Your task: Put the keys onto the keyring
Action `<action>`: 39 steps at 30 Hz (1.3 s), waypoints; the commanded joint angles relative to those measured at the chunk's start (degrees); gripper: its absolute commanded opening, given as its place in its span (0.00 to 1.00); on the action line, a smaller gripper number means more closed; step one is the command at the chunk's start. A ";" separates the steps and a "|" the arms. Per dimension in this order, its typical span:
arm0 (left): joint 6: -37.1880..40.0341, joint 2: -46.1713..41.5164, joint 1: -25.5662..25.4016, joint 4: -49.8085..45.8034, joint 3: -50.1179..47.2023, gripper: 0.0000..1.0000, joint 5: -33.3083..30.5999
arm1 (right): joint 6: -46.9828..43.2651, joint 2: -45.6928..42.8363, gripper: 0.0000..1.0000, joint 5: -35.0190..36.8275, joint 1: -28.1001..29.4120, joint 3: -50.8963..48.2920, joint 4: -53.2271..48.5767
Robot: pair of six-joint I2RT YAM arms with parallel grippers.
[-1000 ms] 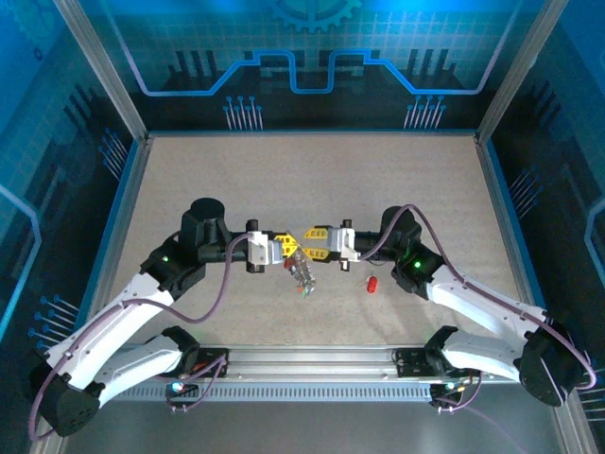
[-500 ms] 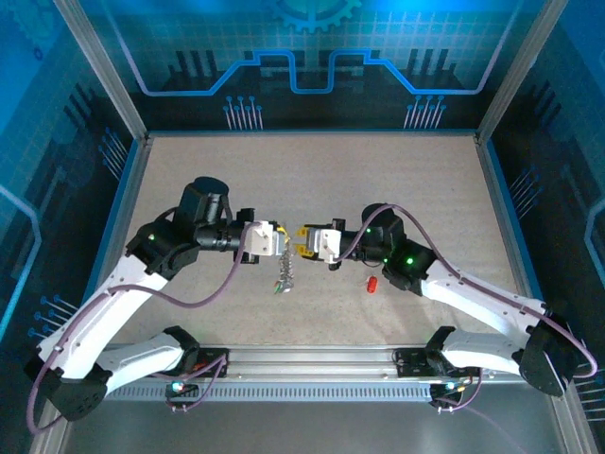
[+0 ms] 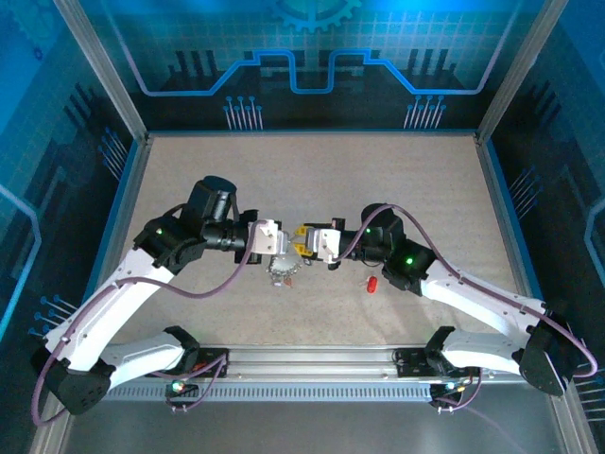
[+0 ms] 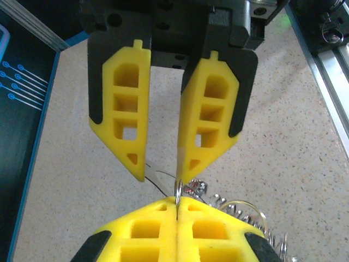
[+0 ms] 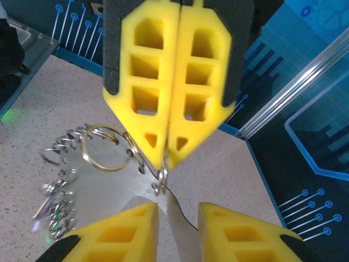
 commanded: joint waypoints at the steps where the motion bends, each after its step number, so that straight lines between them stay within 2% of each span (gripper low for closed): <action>1: -2.79 -2.74 -0.30 9.24 -2.62 0.00 4.79 | 0.96 -0.71 0.27 -3.17 0.13 -0.51 2.99; 9: -10.76 -4.32 3.06 22.14 -8.19 0.00 18.28 | 4.25 -3.55 0.26 -9.22 -2.52 -3.41 8.64; 14: -10.34 -4.01 3.14 20.99 -7.54 0.00 18.06 | 4.05 -3.86 0.17 -9.31 -2.78 -3.05 7.54; 17: -8.86 -3.68 3.12 19.09 -6.90 0.00 17.44 | 4.19 -3.95 0.19 -9.04 -2.77 -2.91 7.61; 22: -5.01 -2.27 2.82 11.87 -4.09 0.00 13.27 | 3.80 -3.36 0.18 -7.16 -2.51 -1.64 4.75; 24: -3.84 -1.82 2.16 9.67 -3.10 0.00 10.15 | 3.30 -2.79 0.16 -6.03 -2.15 -0.92 2.46; 27: -3.29 -1.86 1.59 8.51 -2.38 0.00 7.63 | 3.05 -2.04 0.07 -4.98 -1.56 -0.42 1.78; 34: -3.57 -0.93 0.40 6.92 -1.11 0.00 5.71 | 4.70 -0.05 0.14 -4.33 -0.82 0.82 2.15; 37: -3.56 -0.56 0.11 6.67 -0.86 0.00 5.50 | 5.33 0.72 0.14 -3.99 -0.52 1.45 2.06; 39: -3.61 -0.41 -0.05 6.53 -0.67 0.00 5.32 | 5.38 1.14 0.10 -3.93 -0.34 1.72 1.81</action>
